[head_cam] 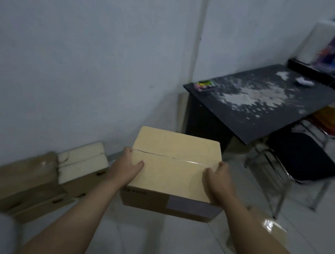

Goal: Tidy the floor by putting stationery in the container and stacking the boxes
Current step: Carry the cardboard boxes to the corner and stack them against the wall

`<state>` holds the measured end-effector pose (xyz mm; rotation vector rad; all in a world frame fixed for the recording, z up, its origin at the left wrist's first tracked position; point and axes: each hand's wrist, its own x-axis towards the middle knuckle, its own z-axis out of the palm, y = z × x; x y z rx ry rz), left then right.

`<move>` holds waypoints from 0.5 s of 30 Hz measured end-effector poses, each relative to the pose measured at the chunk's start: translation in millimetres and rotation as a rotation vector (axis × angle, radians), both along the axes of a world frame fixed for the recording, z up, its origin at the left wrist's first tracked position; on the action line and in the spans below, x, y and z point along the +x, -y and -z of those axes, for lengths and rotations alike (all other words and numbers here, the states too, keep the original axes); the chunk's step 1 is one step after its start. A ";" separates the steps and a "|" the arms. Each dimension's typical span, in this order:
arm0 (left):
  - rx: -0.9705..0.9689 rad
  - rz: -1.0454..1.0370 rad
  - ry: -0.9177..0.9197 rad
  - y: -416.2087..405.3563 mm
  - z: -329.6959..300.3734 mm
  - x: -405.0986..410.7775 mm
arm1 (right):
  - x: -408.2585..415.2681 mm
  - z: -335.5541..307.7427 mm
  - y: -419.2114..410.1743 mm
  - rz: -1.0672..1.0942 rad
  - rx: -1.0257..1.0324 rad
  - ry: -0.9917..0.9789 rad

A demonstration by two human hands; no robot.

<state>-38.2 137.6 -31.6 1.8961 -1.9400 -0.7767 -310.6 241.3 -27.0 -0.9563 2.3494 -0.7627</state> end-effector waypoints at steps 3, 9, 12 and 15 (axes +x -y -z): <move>-0.015 -0.069 0.037 13.9 -7.1 47.0 | 39.1 -9.6 45.8 -0.122 -0.009 -0.039; -0.076 -0.284 0.046 28.5 -16.9 132.2 | 120.6 -24.2 120.6 -0.367 -0.006 -0.111; -0.101 -0.401 0.070 37.9 -19.3 168.0 | 161.2 -29.2 157.4 -0.489 -0.017 -0.133; -0.095 -0.456 0.077 45.9 -22.1 186.8 | 181.5 -31.8 183.4 -0.575 -0.012 -0.163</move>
